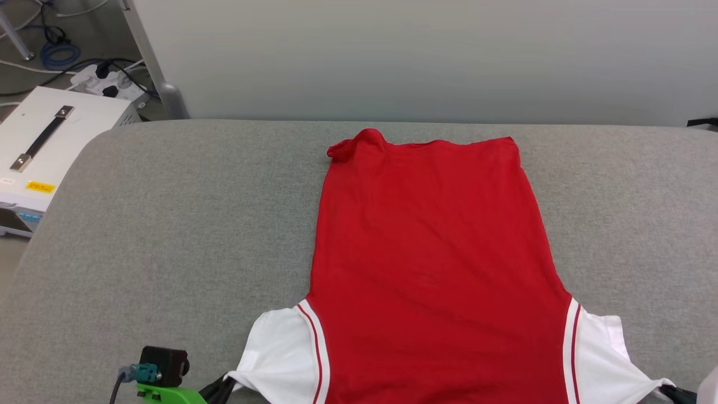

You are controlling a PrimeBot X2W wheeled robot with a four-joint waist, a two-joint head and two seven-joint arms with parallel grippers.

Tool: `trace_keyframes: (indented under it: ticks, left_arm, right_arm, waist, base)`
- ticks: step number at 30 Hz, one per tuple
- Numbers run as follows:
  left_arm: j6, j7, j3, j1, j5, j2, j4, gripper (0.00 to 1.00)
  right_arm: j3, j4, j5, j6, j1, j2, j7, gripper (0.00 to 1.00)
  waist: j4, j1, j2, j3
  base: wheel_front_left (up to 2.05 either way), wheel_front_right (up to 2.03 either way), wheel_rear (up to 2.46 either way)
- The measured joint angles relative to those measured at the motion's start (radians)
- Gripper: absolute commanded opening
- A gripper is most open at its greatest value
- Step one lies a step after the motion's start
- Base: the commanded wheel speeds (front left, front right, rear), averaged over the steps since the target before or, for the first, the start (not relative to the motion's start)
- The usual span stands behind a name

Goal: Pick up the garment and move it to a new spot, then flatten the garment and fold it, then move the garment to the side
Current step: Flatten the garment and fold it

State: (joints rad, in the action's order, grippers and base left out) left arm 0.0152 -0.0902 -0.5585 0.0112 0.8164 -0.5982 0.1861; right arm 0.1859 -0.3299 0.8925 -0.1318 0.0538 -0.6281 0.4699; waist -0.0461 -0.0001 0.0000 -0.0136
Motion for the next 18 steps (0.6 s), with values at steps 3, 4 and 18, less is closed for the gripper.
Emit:
trace_keyframes:
  ticks: [3, 4, 18]
  left_arm:
    - [-0.024, -0.056, -0.008, 0.000, 0.008, -0.017, -0.092, 0.00]
    - [-0.047, -0.116, -0.018, 0.000, 0.010, -0.049, -0.192, 0.00]
    - [-0.127, -0.272, -0.047, -0.019, -0.041, -0.115, -0.577, 0.00]
  right_arm:
    - [-0.047, 0.049, -0.047, 0.000, 0.000, 0.011, 0.044, 0.90]
    - [-0.100, 0.126, -0.076, 0.000, -0.007, 0.023, 0.110, 1.00]
    - [-0.265, 0.387, -0.221, 0.000, -0.456, 0.151, 0.630, 1.00]
  waist:
    - [-0.005, 0.0000, 0.0000, -0.020]
    - [-0.011, 0.0000, 0.0000, -0.048]
    - [-0.080, 0.0001, 0.0000, -0.262]
  base:
    - [0.00, 0.00, 0.00]
    - [0.00, 0.00, 0.00]
    - [0.00, 0.00, 0.00]
